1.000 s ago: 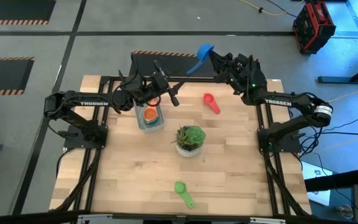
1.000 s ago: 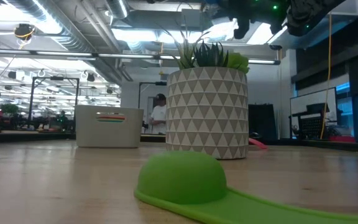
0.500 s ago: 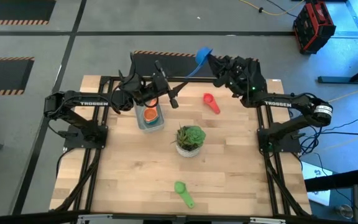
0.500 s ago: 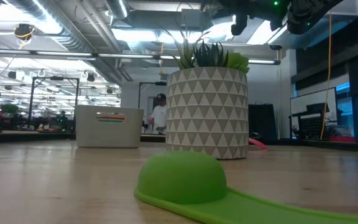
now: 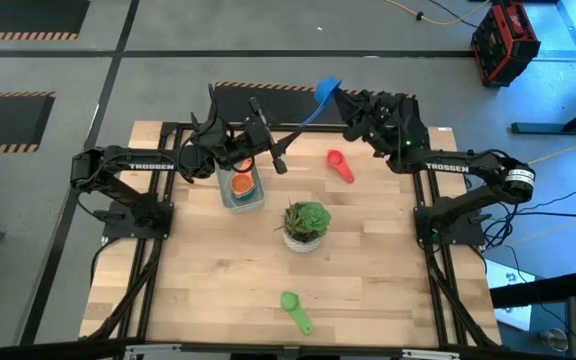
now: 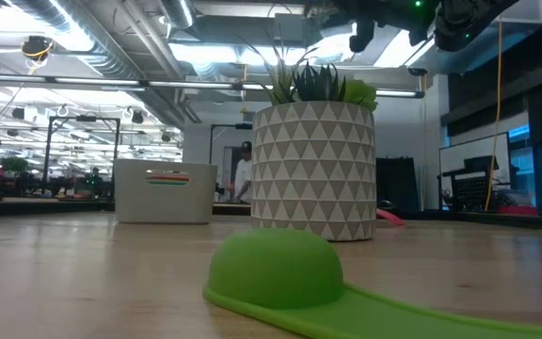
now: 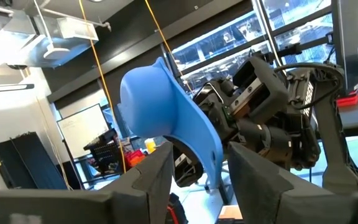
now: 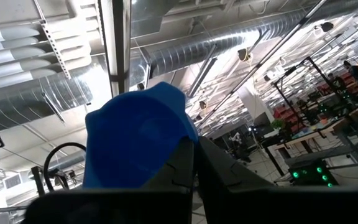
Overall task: Nest measuring cups in basket
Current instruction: Stack the blue measuring cup on top of the orange measuring cup in the gray bin
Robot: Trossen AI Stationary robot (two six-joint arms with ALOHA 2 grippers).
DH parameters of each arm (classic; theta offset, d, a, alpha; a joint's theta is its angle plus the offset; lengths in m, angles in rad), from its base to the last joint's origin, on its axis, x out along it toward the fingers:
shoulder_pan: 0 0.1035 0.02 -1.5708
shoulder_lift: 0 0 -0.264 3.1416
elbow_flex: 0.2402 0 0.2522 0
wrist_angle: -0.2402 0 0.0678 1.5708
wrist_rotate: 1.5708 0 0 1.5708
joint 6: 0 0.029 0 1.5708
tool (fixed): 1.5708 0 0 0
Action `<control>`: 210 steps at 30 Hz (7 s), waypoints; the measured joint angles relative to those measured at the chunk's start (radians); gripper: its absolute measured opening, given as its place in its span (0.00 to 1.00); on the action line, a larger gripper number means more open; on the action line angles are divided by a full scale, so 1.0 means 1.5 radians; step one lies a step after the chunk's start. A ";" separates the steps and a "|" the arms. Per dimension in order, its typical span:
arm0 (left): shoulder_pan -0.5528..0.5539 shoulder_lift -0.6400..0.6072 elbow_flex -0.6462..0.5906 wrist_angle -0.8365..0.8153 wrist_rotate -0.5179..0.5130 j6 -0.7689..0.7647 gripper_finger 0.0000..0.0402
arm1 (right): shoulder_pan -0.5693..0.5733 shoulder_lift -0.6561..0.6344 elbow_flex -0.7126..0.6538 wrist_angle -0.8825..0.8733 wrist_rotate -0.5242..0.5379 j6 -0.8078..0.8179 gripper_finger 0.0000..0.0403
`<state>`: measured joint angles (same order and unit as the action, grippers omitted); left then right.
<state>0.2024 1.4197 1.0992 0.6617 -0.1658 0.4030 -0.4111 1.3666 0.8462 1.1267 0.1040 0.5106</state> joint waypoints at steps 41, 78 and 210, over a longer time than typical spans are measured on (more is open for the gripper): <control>0.000 0.000 0.000 0.003 0.000 0.035 0.01 | 0.000 0.000 0.001 -0.004 -0.015 -0.010 0.14; 0.000 0.000 0.001 -0.010 -0.041 0.052 0.01 | -0.170 -0.025 0.001 -0.055 -0.497 0.108 0.15; 0.547 0.048 0.000 -1.204 0.698 -0.266 0.03 | -0.211 -0.024 0.000 -0.591 -0.616 -0.329 0.15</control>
<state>1.0229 1.4921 1.0992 -1.1439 0.8810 0.0035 -0.7273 1.3308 0.8467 0.2401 -0.8204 0.0166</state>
